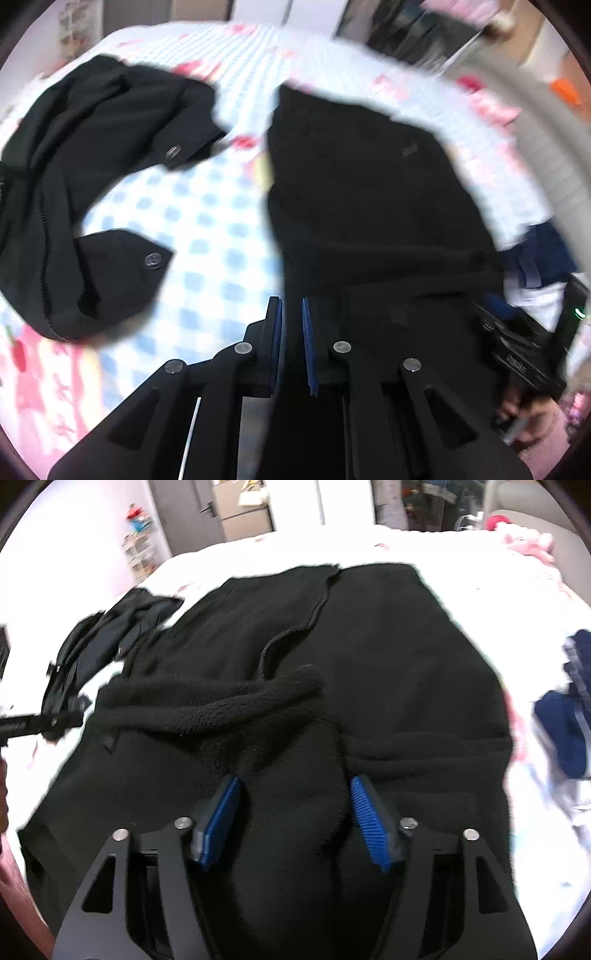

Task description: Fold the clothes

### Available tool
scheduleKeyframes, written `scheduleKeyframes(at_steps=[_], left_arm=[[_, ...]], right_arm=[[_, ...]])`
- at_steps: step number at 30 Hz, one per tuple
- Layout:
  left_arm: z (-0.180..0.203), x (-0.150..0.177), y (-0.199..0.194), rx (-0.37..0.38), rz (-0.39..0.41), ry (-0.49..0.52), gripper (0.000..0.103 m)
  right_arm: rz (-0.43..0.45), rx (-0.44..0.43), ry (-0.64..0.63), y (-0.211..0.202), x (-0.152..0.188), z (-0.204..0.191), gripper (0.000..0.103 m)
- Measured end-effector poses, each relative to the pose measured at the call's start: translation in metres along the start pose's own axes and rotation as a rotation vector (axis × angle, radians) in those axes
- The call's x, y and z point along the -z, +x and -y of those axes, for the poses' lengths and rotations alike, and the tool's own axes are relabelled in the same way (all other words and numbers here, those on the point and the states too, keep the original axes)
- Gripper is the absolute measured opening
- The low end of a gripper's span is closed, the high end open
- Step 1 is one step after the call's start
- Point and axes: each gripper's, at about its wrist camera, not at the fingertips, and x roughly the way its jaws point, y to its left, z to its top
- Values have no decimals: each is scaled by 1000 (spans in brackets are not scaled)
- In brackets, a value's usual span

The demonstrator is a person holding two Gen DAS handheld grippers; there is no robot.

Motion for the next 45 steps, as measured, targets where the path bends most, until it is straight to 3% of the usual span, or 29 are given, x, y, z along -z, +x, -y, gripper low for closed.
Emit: scheduleKeyframes(at_steps=[3,5,7,9,11,14,16,18,20,24,27,28,31,33,35,37,39,40,42,43,45], left_arm=[[31,10,-7,107,40,86,17],[49,12,8,161,12,134,27],[61,9,31,141,-17,180,27],[68,10,67,33,-63,206,27],[50,16,82,49,-88,134,18],[33,14,56,78,-39,36,19],[33,15,39,71,13,49,28],[41,11,50,132,2,87,31],[50,5,60,168,-15,127,31],[60,-8,105,55,-48,149,28],[44,-1,130,105,-53,84,26],[45,0,132,95,-51,91,26],[50,0,132,75,-51,101,26],[48,-2,128,85,-56,79,26],[52,-2,100,93,-29,81,27],[64,11,67,102,21,135,29],[64,27,48,139,37,143,31],[64,35,39,157,45,147,32],[55,51,36,113,7,143,32],[52,56,44,51,-22,132,32],[38,66,50,-35,-54,73,34]], right_arm=[[120,-21,74,-33,-12,3,62],[87,-24,59,-26,-21,1,63],[23,8,18,-1,-23,-2,63],[-23,9,14,25,-19,1,64],[-33,-53,104,35,-15,20,65],[-32,-40,128,19,-21,22,62],[2,1,120,1,-26,20,64],[52,-10,129,-12,-34,20,65],[12,-26,106,1,-41,16,65],[-71,-26,88,47,-40,17,66],[-59,-91,177,58,-33,35,67],[-53,-61,151,59,-32,29,67],[-48,14,89,62,-31,19,68],[-58,0,103,63,-33,21,69],[-61,-30,113,56,-37,22,68],[-58,-26,123,34,-39,24,67],[-9,22,121,-3,-32,20,67],[14,6,102,-21,-23,15,67],[27,-11,62,-44,-5,3,68],[15,-9,43,-48,3,-3,68],[-35,51,35,-41,24,-2,67]])
